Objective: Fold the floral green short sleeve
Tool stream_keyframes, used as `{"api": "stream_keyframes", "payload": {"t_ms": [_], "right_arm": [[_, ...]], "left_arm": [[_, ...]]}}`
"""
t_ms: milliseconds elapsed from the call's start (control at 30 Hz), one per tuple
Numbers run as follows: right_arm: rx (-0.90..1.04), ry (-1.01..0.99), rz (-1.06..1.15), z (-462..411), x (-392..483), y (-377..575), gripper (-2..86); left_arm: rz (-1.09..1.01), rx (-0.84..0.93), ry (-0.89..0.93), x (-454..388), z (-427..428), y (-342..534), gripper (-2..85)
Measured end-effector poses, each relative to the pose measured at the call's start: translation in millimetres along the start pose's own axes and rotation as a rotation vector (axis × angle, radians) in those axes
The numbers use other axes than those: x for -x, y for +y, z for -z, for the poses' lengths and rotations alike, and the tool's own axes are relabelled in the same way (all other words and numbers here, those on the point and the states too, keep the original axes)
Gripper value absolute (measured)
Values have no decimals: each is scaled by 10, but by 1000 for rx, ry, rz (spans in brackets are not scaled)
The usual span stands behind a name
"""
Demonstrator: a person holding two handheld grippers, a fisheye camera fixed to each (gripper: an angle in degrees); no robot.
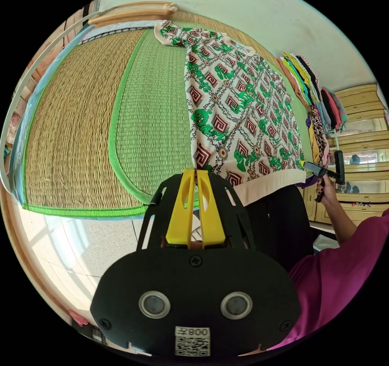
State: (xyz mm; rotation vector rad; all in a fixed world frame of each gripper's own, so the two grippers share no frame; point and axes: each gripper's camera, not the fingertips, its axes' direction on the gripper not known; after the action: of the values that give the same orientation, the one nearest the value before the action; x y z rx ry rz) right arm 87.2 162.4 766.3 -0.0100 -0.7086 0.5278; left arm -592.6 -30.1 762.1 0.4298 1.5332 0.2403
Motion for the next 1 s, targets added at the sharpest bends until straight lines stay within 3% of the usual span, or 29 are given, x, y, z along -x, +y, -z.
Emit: {"api": "stream_keyframes", "payload": {"t_ms": [233, 433, 600, 767, 933, 1000], "right_arm": [[-75, -88, -27, 613, -130, 80, 0], [-74, -101, -3, 895, -245, -35, 1], [-99, -215, -61, 1089, -472, 121, 1], [-119, -238, 18, 1512, -342, 295, 2], [-35, -225, 72, 1570, -216, 444, 2], [-25, -238, 68, 1615, -233, 495, 1]], "left_arm": [[-3, -102, 3, -47, 5, -202, 12], [-57, 34, -82, -178, -518, -476, 10], [63, -54, -22, 70, -577, -361, 10], [79, -113, 44, 94, -678, -286, 12], [61, 38, 69, -20, -1359, -329, 6], [99, 18, 91, 19, -1495, -302, 4]]}}
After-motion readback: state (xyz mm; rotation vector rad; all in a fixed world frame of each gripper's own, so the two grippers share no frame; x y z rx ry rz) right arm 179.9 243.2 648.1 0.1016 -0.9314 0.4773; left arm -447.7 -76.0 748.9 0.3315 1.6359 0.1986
